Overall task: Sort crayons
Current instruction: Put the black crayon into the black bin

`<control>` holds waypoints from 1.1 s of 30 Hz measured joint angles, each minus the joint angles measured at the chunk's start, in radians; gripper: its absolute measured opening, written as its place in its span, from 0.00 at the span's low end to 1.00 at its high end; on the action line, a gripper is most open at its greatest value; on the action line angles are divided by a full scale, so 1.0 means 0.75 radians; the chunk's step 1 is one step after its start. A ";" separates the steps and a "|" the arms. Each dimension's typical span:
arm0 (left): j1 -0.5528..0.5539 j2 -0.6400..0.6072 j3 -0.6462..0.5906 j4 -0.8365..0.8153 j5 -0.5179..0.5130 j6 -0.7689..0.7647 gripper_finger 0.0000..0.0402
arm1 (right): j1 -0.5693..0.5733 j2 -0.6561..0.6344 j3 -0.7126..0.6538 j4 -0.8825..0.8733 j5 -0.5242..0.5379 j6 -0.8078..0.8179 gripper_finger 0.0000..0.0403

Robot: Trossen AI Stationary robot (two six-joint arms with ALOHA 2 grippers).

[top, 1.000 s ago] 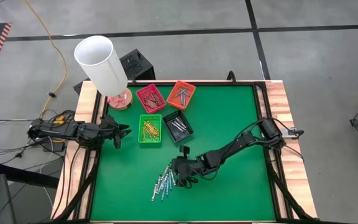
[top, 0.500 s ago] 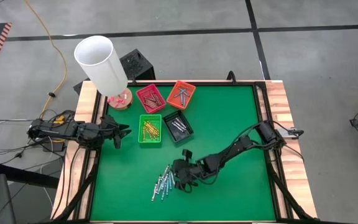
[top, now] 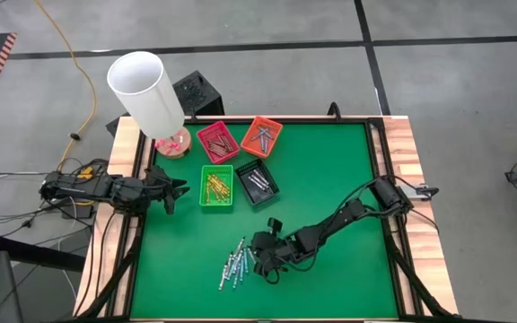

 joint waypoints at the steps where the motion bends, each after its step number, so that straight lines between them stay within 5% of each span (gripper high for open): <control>1: 0.000 0.000 0.000 0.000 0.000 0.000 0.34 | 0.000 0.000 0.001 -0.010 0.001 0.000 0.25; 15: 0.000 0.000 0.000 -0.001 -0.001 0.000 0.34 | -0.030 -0.171 -0.004 -0.312 0.065 0.084 0.25; 24: 0.000 0.000 0.000 -0.001 -0.001 0.000 0.34 | 0.090 -0.200 0.000 0.036 0.085 0.185 0.25; 33: 0.000 0.000 0.000 0.001 -0.001 0.000 0.34 | 0.146 -0.155 0.014 0.019 0.168 0.242 0.25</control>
